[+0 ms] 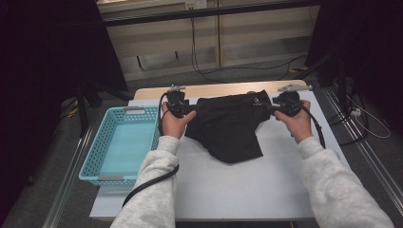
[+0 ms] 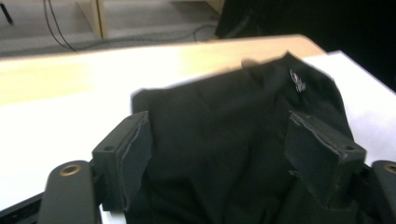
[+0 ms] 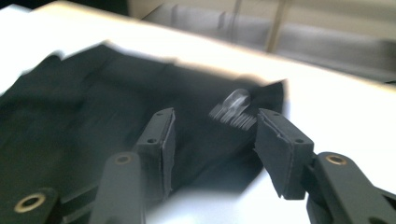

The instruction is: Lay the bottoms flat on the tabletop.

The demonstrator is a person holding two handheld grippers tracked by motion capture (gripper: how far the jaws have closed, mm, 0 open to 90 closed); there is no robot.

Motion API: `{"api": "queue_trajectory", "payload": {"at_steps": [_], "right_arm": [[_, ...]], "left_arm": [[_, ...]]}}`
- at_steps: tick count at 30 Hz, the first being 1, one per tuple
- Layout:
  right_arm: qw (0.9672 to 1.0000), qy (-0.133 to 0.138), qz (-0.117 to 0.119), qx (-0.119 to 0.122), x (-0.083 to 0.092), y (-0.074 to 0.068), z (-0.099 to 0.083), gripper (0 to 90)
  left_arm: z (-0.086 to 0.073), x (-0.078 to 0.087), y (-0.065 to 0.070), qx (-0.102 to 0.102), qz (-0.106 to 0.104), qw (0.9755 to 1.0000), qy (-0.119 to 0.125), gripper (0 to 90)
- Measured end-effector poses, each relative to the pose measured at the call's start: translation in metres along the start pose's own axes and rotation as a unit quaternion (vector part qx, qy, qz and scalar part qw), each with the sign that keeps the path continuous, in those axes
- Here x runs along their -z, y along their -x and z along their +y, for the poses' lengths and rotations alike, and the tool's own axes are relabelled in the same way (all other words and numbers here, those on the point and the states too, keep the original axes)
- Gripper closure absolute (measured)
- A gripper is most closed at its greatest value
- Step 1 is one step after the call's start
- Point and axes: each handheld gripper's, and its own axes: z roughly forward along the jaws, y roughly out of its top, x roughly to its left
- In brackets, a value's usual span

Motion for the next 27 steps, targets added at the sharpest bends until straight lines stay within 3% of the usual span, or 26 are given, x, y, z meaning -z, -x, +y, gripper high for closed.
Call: {"api": "queue_trajectory", "payload": {"at_steps": [6,10,14,20,23,24,27], "right_arm": [[0.9989,-0.029,0.02,0.032,0.016,-0.029,-0.036,44.9],[0.9983,-0.034,0.039,0.026,0.023,-0.047,-0.053,44.7],[0.9975,-0.045,0.05,0.023,0.02,-0.059,-0.063,47.0],[0.9954,-0.069,0.061,0.028,0.008,-0.069,-0.069,50.4],[0.9944,-0.084,0.056,0.032,-0.001,-0.07,-0.073,57.4],[0.9948,-0.076,0.06,0.03,-0.003,-0.07,-0.074,61.1],[0.9933,-0.077,0.08,0.032,-0.003,-0.073,-0.074,81.6]], "left_arm": [[-0.023,0.011,0.015,-0.03,-0.014,0.9993,-0.014,18.2],[-0.038,0.017,0.025,-0.052,-0.018,0.9983,-0.019,17.4],[-0.053,0.021,0.03,-0.054,-0.029,0.9979,-0.019,17.4],[-0.063,0.024,0.028,-0.07,-0.019,0.9969,-0.029,17.4],[-0.063,0.027,0.026,-0.062,-0.018,0.9977,-0.019,17.2],[-0.063,0.028,0.026,-0.063,-0.017,0.9977,-0.019,17.1],[-0.065,0.029,0.025,-0.061,-0.016,0.9978,-0.018,17.1]]}}
